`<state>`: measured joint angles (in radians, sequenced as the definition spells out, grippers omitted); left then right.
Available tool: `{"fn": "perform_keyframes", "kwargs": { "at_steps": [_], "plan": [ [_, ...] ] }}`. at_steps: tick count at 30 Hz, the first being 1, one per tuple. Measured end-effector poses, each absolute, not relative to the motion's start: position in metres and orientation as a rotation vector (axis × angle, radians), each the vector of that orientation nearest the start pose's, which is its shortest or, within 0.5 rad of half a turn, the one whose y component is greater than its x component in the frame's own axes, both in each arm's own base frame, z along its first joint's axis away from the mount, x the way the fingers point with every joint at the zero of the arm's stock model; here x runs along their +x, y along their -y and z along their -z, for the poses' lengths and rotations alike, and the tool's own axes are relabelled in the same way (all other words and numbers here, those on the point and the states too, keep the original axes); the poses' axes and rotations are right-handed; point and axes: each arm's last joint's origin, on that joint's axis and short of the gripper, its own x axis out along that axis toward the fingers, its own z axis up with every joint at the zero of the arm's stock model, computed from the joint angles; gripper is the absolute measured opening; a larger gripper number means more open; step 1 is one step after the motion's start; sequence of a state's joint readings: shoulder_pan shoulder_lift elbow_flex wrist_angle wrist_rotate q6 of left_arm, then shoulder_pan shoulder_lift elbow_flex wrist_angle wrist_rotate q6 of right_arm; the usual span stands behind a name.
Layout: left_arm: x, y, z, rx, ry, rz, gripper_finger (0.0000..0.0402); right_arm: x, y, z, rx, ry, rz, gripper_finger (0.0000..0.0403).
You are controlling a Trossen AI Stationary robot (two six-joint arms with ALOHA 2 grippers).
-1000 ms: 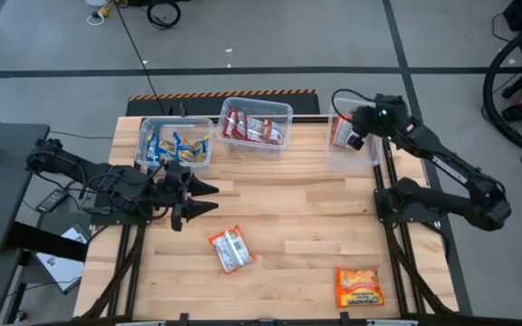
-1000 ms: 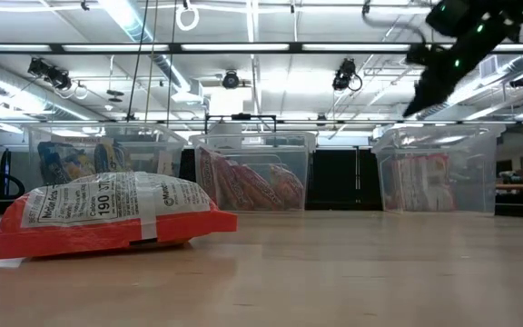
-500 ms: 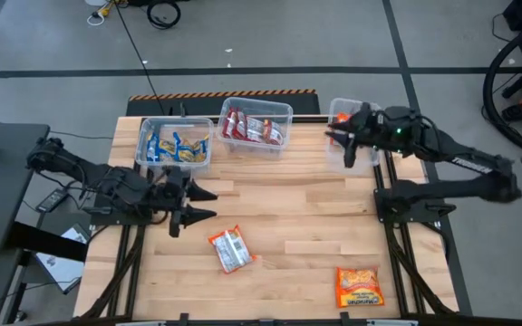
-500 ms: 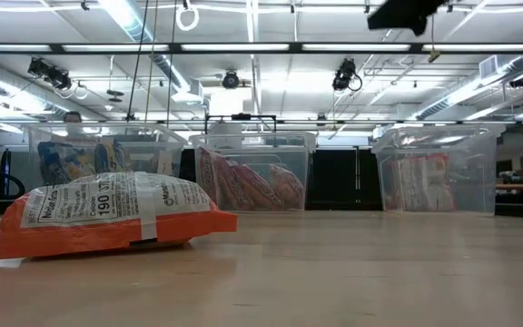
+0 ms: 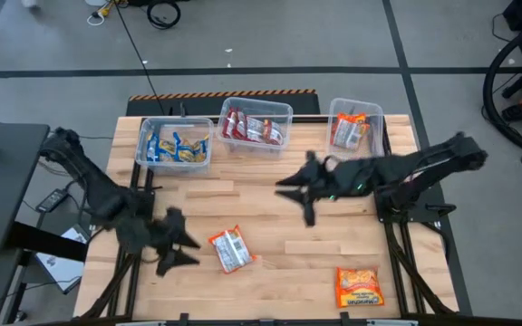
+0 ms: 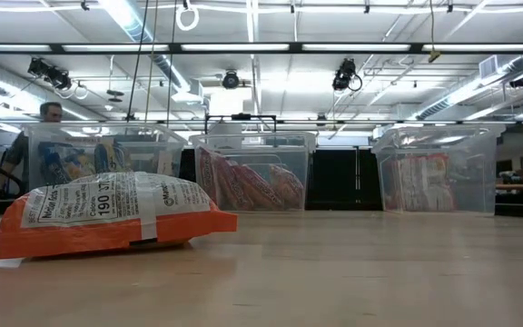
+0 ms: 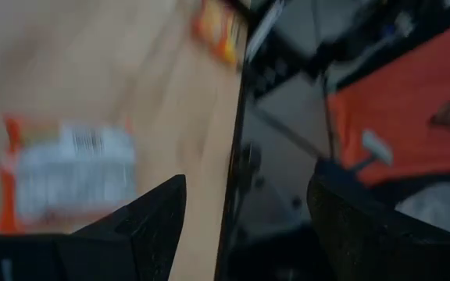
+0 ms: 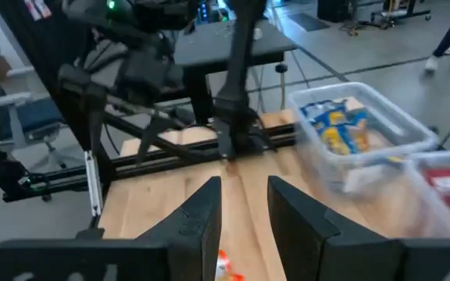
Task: Sort Maruchan noodles
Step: Put the left orange noodle pack into the right transparent bin
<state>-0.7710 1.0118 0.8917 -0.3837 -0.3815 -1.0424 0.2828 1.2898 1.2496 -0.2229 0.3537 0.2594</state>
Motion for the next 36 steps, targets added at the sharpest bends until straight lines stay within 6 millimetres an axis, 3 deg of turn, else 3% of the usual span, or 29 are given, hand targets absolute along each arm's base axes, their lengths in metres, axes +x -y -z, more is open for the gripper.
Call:
{"fn": "perform_keyframes", "kwargs": {
  "at_steps": [5,10,17,26,36],
  "plan": [
    [0.150,0.175,-0.286,-0.720,-0.726,0.101,0.0270,0.319,-0.107,-0.372,0.137,-0.282,0.086,0.0110],
    [0.144,0.198,-0.259,-0.662,-0.827,0.030,0.0270,0.354,-0.139,-0.349,0.117,-0.350,0.055,0.0110],
    [0.143,0.218,-0.233,-0.615,-0.895,-0.021,0.0270,0.403,-0.160,-0.305,0.182,-0.460,0.078,0.0113],
    [0.155,0.226,-0.200,-0.579,-0.946,-0.155,0.0270,0.457,-0.143,-0.252,0.225,-0.589,0.009,0.0134],
    [0.158,0.224,-0.196,-0.593,-0.971,-0.188,0.0270,0.493,-0.097,-0.173,0.287,-0.733,-0.055,0.0159]
  ]
}}
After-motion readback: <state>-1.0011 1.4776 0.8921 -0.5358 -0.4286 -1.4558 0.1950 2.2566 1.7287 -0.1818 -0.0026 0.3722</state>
